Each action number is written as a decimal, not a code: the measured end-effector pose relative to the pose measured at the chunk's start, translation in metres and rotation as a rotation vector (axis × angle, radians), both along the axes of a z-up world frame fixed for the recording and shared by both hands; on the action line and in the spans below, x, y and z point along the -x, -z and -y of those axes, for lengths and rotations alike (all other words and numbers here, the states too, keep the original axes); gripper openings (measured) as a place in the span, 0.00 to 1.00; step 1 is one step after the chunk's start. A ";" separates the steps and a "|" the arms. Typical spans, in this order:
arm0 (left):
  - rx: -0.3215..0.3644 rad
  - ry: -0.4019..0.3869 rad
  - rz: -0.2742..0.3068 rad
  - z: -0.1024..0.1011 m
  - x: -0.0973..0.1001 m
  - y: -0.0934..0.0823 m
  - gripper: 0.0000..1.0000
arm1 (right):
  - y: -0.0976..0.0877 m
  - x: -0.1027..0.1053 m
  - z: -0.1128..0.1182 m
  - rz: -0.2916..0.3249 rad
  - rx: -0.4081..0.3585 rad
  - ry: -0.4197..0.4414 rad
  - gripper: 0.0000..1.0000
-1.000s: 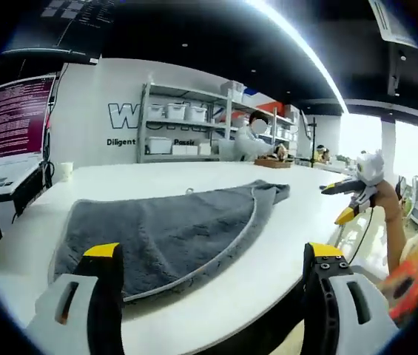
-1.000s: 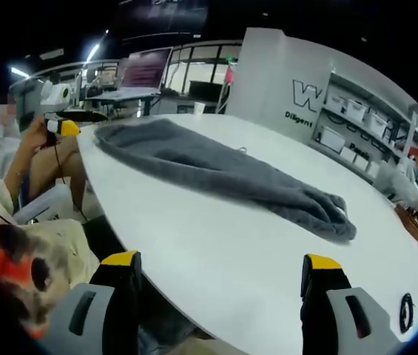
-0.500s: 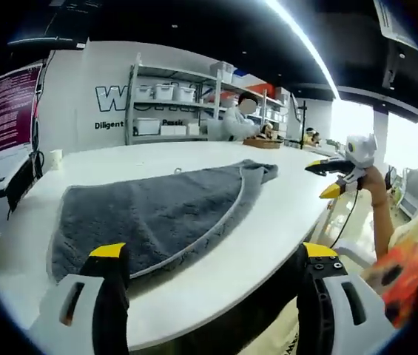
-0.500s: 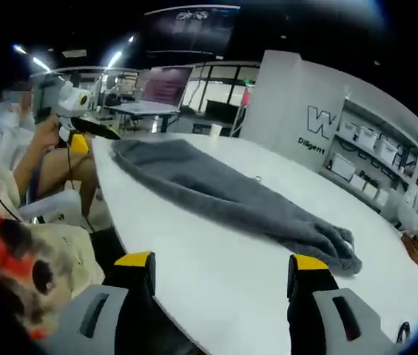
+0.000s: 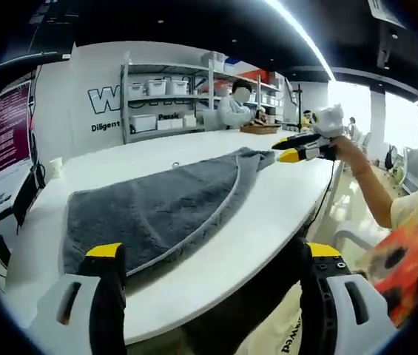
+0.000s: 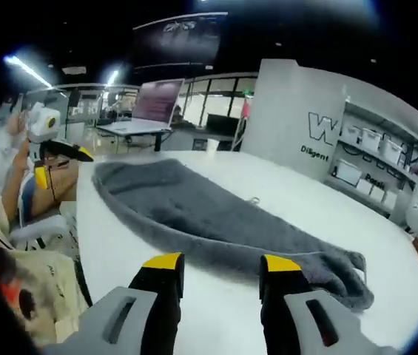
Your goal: Open the folded towel by lifting each exposed corner and separating the folded layers until the towel lies flat within the target outline without major curled edges
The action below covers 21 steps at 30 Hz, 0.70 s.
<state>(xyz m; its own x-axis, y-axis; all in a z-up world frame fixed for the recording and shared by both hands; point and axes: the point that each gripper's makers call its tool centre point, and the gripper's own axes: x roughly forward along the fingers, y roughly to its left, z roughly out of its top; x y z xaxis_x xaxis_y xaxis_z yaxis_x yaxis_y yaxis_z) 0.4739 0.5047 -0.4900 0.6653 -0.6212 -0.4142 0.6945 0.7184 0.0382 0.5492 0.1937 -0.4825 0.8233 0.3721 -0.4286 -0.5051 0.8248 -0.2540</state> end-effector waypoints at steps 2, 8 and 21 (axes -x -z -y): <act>0.005 0.001 -0.001 -0.003 0.001 -0.001 0.97 | 0.003 -0.022 0.008 -0.010 0.021 0.016 0.26; 0.029 -0.017 0.009 -0.011 -0.001 -0.008 0.97 | 0.016 -0.048 0.011 -0.099 0.036 0.007 0.22; 0.050 -0.001 0.006 -0.013 0.003 -0.010 0.97 | 0.060 -0.075 0.009 -0.241 0.095 -0.011 0.04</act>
